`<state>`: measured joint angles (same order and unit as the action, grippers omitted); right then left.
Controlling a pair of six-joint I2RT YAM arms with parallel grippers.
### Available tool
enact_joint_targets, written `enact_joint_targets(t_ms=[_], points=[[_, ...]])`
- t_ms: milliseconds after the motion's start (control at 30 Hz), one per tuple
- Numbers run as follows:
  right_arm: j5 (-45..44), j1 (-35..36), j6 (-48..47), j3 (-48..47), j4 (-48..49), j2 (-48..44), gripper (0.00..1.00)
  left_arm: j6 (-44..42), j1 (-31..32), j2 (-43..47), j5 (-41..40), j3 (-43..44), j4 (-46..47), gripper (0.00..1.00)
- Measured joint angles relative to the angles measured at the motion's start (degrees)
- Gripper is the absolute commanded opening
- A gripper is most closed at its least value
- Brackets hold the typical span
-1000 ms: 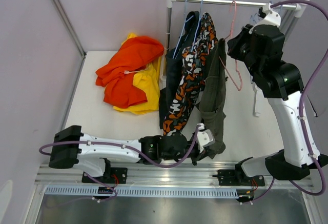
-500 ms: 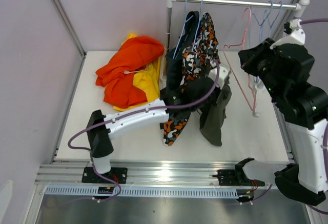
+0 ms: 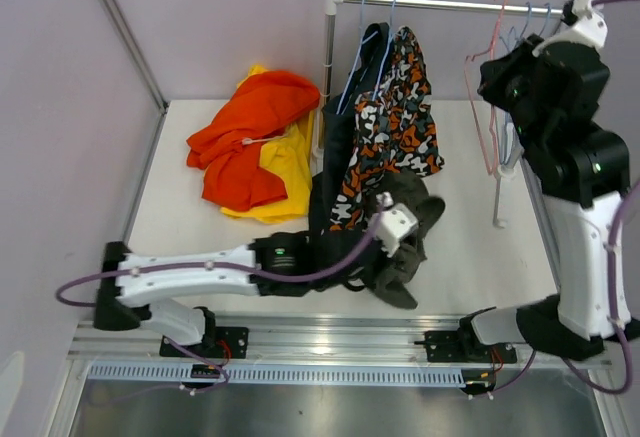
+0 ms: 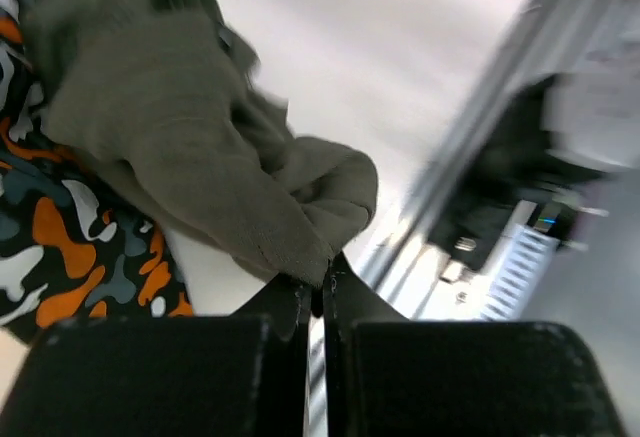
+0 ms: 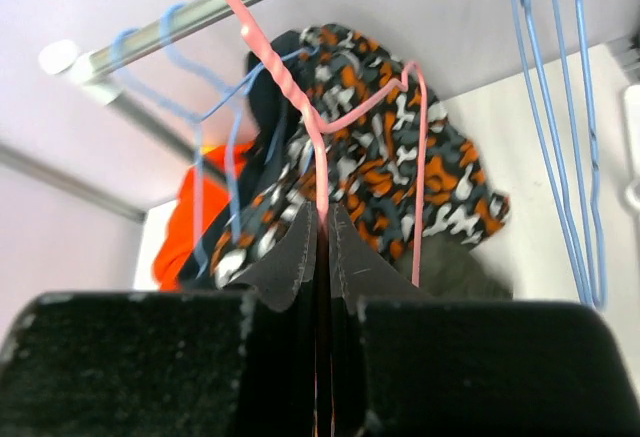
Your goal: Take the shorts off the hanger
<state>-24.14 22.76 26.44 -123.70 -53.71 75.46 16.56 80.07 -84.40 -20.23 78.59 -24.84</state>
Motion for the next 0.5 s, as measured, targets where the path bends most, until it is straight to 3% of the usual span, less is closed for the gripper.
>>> enact_joint_targets(t_ms=[100,267,500], points=[[2.3,-4.8,-1.0,-3.3,1.5,6.6,0.0,1.0,2.6,9.0,-1.6,0.7,-3.5,0.0],[6.0,-10.2,-1.2,-5.8,3.6,14.6,0.0,1.0,1.6,20.5,-8.2,3.9,-9.1,0.0],[8.8,-12.7,-1.3,-6.2,6.2,19.3,0.0,-2.2,-3.1,23.3,-13.6,10.8,-16.1,0.0]])
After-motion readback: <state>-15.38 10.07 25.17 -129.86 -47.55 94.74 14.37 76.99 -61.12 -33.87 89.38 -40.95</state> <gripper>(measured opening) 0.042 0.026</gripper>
